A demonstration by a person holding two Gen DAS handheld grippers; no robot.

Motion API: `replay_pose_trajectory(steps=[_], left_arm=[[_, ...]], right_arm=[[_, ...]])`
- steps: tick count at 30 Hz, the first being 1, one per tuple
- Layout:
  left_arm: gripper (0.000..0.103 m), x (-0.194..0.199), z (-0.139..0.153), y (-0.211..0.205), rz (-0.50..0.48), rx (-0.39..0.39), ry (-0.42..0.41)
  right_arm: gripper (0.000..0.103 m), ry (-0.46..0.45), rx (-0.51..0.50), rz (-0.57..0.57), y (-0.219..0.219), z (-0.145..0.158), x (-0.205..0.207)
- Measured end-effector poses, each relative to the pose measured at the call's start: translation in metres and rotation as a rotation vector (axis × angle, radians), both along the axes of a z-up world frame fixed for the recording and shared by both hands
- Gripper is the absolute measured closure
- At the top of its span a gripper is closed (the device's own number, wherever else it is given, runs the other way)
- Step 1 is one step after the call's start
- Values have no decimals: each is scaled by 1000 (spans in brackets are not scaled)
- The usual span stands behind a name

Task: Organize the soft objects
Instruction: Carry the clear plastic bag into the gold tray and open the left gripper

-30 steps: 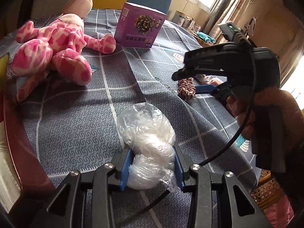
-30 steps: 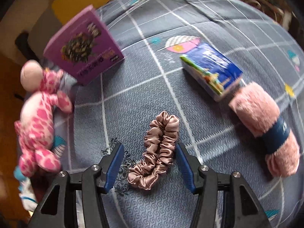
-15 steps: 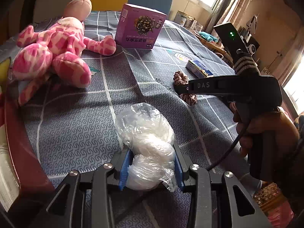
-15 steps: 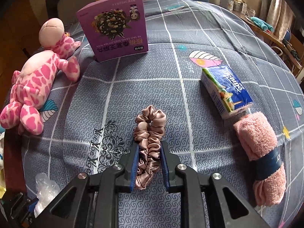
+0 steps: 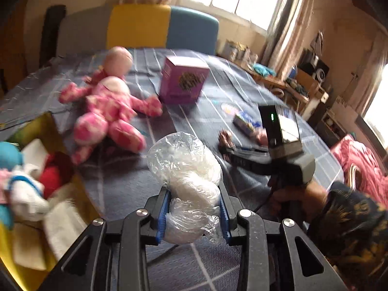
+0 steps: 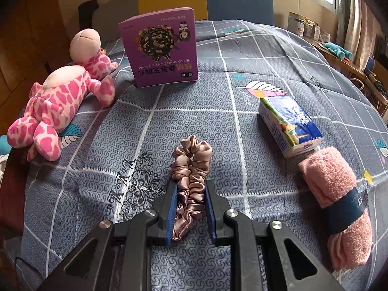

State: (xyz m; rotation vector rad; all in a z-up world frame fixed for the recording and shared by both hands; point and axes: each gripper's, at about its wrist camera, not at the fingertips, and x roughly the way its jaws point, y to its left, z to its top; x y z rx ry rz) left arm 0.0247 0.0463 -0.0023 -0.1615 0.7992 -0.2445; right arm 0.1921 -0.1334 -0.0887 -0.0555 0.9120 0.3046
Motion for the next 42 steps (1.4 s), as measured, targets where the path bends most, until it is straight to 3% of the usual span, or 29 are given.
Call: replay_pose_trajectory(steps=[3,8,13,18,24,42], left_arm=[[68,-14,26,37,95,-32,-43],[68,-40,51,129,351,-50,-72],[68,-65,40,217,628,-40,-11],[67,-90,20,246,777,80,32],[67,-96,20,241,795,157,4],[67,-93,5,242,791,140,54]], right_arm=[[83,-11,-10,0,2,0,-1],[83,-16,-9,2,0,0,-5],[83,-20,-10,3,0,1,-7],[83,-22,-7,4,0,1,-7],[83,-23,-5,5,-1,2,-7],[83,-27,-8,7,-1,2,-7]])
